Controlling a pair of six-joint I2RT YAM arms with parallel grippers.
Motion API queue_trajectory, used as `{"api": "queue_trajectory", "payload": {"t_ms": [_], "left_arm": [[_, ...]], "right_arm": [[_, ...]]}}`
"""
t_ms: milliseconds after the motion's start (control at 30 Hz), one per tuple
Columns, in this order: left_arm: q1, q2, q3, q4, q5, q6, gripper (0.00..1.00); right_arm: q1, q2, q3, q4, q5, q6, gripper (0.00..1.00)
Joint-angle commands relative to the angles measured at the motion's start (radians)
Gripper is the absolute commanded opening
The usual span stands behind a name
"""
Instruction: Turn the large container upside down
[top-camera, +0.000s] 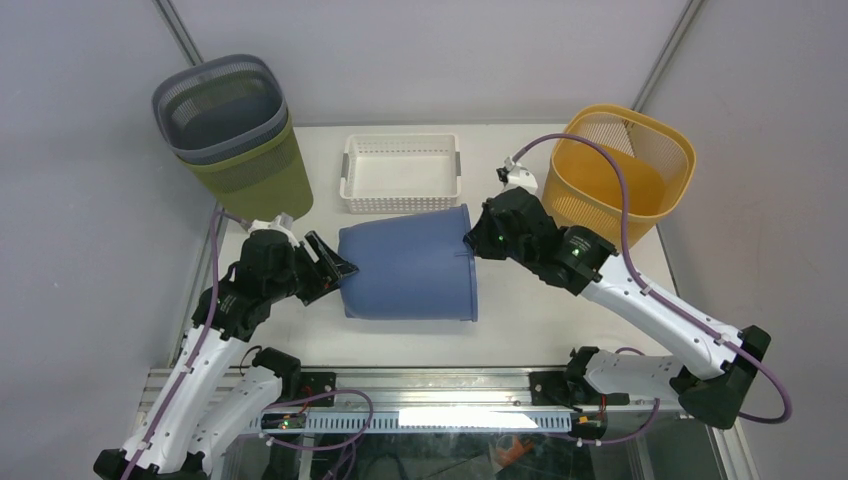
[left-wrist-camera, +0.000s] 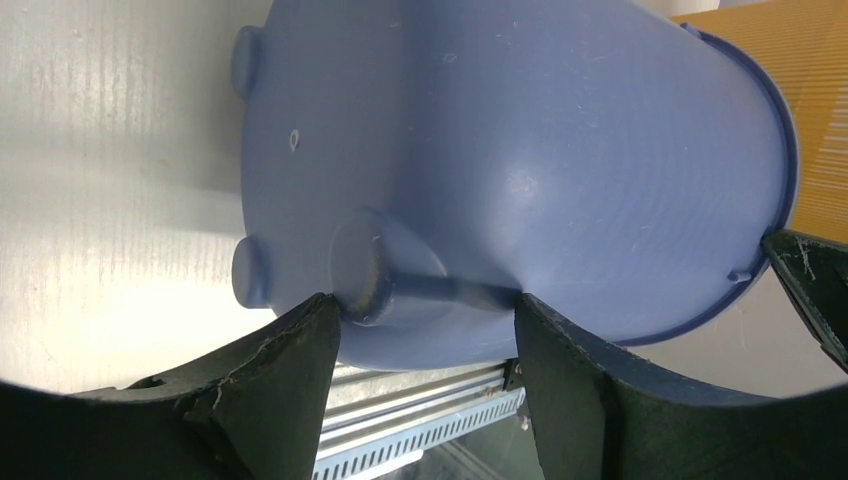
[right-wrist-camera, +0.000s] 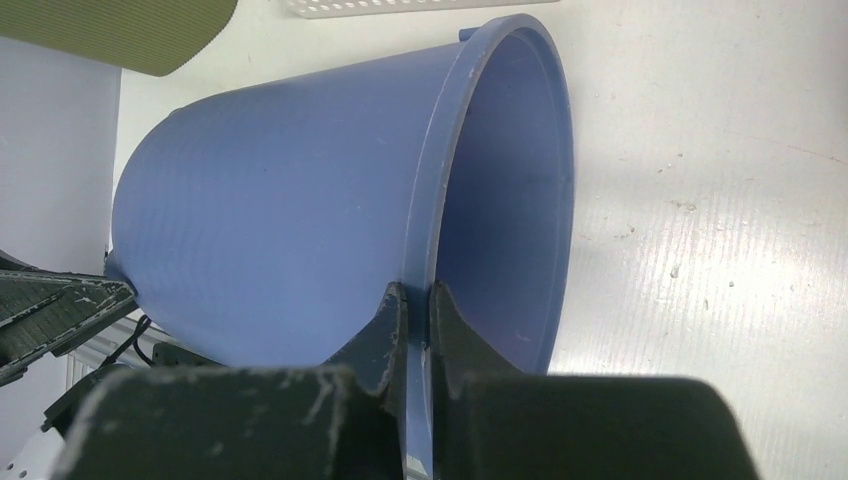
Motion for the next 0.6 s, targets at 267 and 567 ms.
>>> {"api": "queue_trajectory", "payload": {"t_ms": [267, 567], "left_arm": [[0.012, 0.003, -0.034, 0.091, -0.09, -0.014, 0.62], [0.011, -0.001, 0.015, 0.045, -0.199, 0.002, 0.6]], "right_arm": [[-0.011, 0.004, -0.071, -0.052, -0.005, -0.014, 0.0], [-0.02, 0.004, -0.075, -0.044, -0.014, -0.025, 0.0]]}}
